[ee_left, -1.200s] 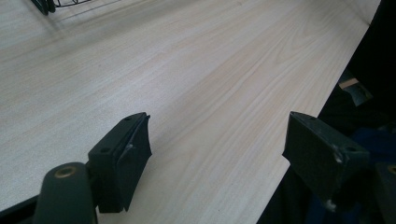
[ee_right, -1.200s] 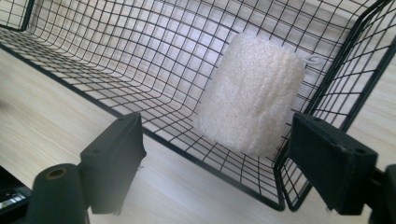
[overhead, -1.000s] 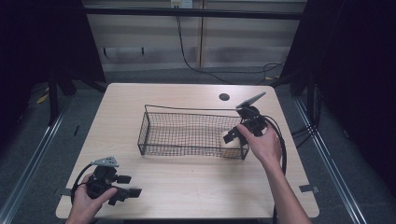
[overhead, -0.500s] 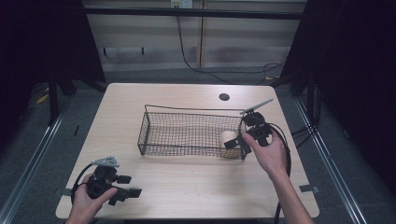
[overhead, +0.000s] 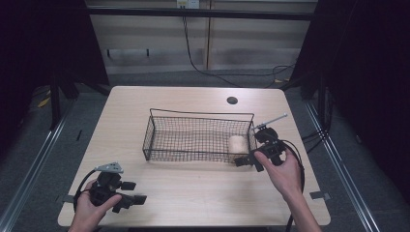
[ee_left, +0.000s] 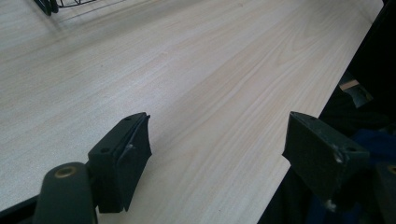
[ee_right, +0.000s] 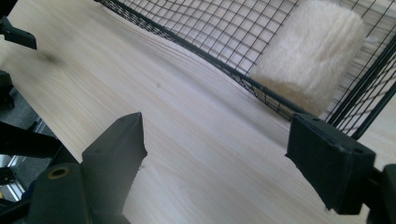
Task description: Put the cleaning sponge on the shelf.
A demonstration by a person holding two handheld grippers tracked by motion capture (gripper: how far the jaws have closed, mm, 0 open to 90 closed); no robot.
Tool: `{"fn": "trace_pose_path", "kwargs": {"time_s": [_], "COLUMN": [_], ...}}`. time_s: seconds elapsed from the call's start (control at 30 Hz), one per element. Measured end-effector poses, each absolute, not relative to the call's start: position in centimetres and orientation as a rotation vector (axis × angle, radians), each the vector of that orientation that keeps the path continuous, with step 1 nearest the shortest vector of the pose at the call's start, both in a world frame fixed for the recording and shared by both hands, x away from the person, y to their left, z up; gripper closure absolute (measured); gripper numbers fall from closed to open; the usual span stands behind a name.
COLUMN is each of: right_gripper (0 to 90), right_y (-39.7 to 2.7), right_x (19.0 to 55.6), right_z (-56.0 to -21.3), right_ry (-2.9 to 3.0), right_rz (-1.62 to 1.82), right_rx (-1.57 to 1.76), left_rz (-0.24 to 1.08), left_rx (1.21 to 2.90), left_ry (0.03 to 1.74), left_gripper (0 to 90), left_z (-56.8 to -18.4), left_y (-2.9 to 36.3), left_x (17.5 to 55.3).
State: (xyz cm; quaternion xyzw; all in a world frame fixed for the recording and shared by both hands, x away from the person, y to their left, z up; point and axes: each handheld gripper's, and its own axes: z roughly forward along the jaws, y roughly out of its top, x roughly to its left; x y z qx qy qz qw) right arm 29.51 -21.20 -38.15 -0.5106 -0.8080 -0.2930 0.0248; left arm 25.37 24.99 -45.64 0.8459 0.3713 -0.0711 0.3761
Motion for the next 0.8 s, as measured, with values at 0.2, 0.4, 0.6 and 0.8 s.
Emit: {"fn": "trace_pose_path", "kwargs": {"time_s": [0.2,0.4,0.6,0.8], "right_gripper": [19.6,20.7,20.8,21.7], "right_y": [-21.9,-22.5,-22.9,-23.8], "right_x": [28.0,26.5,25.3,24.1], "right_z": [-39.5,-40.5,-41.8,-43.5], "right_ry": [-2.505,-2.514,-2.531,-2.517], "right_rz": [-0.871,-0.891,-0.870,-0.904], "right_rx": [-1.619,-1.665,-1.679,-1.706], "left_rz": [-0.177,-0.179,-0.186,-0.186], "left_rx": [2.168,2.174,2.181,2.171], "left_ry": [0.955,0.953,0.952,0.967], "left_gripper": [22.5,22.4,22.4,22.3], "left_z": [-45.7,-45.7,-45.9,-46.0], "left_y": [25.0,24.9,24.8,24.8], "left_x": [25.4,25.4,25.4,25.4]}}
